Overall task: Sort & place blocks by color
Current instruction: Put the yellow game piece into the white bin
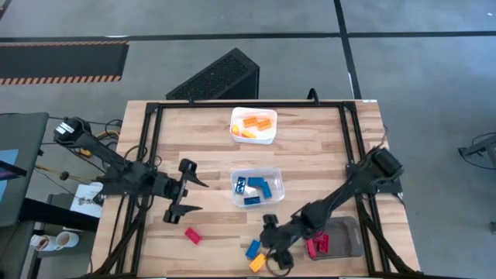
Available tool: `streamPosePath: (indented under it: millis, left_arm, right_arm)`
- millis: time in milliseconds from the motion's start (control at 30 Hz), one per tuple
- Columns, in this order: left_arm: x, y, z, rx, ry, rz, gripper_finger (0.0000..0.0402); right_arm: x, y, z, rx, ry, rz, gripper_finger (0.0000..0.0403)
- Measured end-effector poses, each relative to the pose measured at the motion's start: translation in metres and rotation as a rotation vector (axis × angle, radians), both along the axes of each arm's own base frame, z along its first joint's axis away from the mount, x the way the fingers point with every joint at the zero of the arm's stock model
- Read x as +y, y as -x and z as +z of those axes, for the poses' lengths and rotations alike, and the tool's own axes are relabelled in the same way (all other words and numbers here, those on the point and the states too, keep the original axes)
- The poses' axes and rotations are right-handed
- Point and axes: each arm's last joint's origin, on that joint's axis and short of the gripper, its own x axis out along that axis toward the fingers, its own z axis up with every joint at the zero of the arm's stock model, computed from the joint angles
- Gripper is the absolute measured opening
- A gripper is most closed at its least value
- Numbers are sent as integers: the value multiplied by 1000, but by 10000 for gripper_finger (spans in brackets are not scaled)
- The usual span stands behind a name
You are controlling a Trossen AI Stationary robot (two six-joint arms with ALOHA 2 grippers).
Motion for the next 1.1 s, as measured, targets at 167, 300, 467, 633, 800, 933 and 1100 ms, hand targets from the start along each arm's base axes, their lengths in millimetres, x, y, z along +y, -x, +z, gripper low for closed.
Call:
streamPosePath:
  millis: [167,300,467,633,800,933,1100]
  left_arm:
    - [1,-2,-4,49,24,-8,279]
    - [1,-2,-5,59,23,-9,279]
    - [1,-2,-5,67,28,-11,279]
    - [1,-2,-5,67,27,-11,279]
    - [1,-3,-7,83,28,-11,279]
    - [1,-3,-8,92,37,-5,279]
    - [1,-3,-9,103,40,-1,279]
  right_arm:
    - [13,-17,-16,66,-14,59,290]
    - [18,-19,-11,41,-1,74,290]
    - [20,-15,-13,62,35,65,290]
    - [25,-11,-34,104,85,79,290]
    - [35,-14,-48,92,85,94,290]
    - [36,-15,-56,97,95,97,290]
    - [35,-15,-59,99,125,86,282]
